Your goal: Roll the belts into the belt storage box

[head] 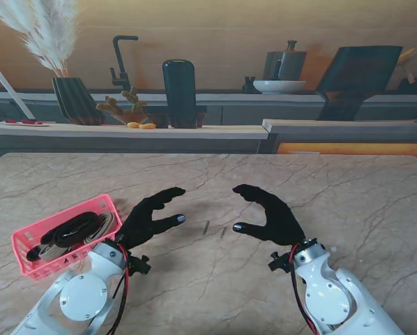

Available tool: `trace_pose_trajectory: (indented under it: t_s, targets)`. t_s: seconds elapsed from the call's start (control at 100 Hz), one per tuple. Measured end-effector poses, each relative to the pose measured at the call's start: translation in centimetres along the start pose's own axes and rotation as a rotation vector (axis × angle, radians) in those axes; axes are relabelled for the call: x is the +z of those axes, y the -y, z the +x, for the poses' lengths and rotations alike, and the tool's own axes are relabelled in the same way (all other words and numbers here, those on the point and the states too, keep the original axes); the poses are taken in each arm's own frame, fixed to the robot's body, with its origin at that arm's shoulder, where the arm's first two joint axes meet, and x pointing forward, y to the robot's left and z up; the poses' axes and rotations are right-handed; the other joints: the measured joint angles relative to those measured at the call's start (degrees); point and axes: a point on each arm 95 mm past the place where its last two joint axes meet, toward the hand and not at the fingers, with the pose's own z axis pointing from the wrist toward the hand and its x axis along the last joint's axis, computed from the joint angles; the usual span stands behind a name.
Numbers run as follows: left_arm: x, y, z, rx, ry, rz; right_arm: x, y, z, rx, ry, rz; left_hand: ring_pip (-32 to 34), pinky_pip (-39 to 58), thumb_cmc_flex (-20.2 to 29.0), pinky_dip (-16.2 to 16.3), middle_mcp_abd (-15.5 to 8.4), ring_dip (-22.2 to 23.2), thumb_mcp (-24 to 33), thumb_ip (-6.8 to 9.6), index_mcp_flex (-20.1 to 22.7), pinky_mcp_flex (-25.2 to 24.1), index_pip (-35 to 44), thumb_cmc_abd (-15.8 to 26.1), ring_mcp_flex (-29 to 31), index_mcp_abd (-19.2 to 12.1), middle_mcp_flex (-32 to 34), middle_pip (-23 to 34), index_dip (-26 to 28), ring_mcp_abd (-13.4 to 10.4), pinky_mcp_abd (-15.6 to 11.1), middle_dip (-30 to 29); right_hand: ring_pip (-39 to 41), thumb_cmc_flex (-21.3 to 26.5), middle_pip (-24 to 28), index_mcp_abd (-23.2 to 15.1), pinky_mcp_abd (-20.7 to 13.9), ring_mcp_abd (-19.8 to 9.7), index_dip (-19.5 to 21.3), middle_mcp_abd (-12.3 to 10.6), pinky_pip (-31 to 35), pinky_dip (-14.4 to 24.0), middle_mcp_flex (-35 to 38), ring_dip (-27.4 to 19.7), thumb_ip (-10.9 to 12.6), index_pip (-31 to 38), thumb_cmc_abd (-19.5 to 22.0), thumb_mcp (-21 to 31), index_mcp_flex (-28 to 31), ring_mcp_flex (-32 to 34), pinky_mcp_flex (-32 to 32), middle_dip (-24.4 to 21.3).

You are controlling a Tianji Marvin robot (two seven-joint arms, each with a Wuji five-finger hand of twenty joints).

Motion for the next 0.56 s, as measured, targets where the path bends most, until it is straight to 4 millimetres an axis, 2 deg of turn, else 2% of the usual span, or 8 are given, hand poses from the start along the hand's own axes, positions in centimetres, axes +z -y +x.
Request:
trace_pose_trajectory:
  t_s: [0.07, 0.17, 0.56]
  targets:
    - [-0.07, 0.24, -0.08, 0.084, 0.006, 0.027, 0.01, 0.01, 0.04, -0.005, 0.002, -0.003, -0.1, -0.1, -1.7, 0.0, 0.0, 0.0, 3.8, 0.08, 0.0, 0.0, 0.0, -1.3, 0.0, 0.0, 0.0, 0.0, 0.0, 0.0, 0.0, 0.0, 0.0, 0.0, 0.0, 0.0, 0.0, 0.0, 0.0, 0.0, 0.0, 0.0, 0.0, 0.0, 0.0, 0.0, 0.0, 0.0, 0.0, 0.0, 0.0, 0.0]
    - [-0.1, 0.32, -0.18, 0.058, 0.011, 0.018, 0.04, 0.03, 0.11, -0.007, 0.004, -0.007, -0.3, -0.1, -2.7, 0.0, 0.0, 0.0, 7.2, 0.18, -0.1, 0.0, 0.0, -2.4, 0.0, 0.0, -0.6, 0.0, 0.0, 0.0, 0.0, 0.0, 0.0, 0.0, 0.0, 0.0, 0.0, 0.0, 0.0, 0.0, 0.0, 0.0, 0.0, 0.0, 0.0, 0.0, 0.0, 0.0, 0.0, 0.0, 0.0, 0.0]
    - [0.1, 0.16, -0.21, 0.083, 0.012, -0.037, 0.08, 0.1, 0.13, 0.0, 0.009, -0.009, -0.7, -1.3, -2.9, 0.0, 0.0, 0.0, 7.8, 0.18, -0.1, 0.0, 0.0, -2.4, 0.0, 0.0, -0.6, 0.0, -0.1, 0.0, 0.0, -0.1, 0.0, 0.0, 0.0, 0.0, 0.1, 0.0, 0.0, 0.0, 0.0, 0.0, 0.0, 0.0, 0.0, 0.0, 1.1, 0.0, 0.0, 0.0, 0.0, 0.0]
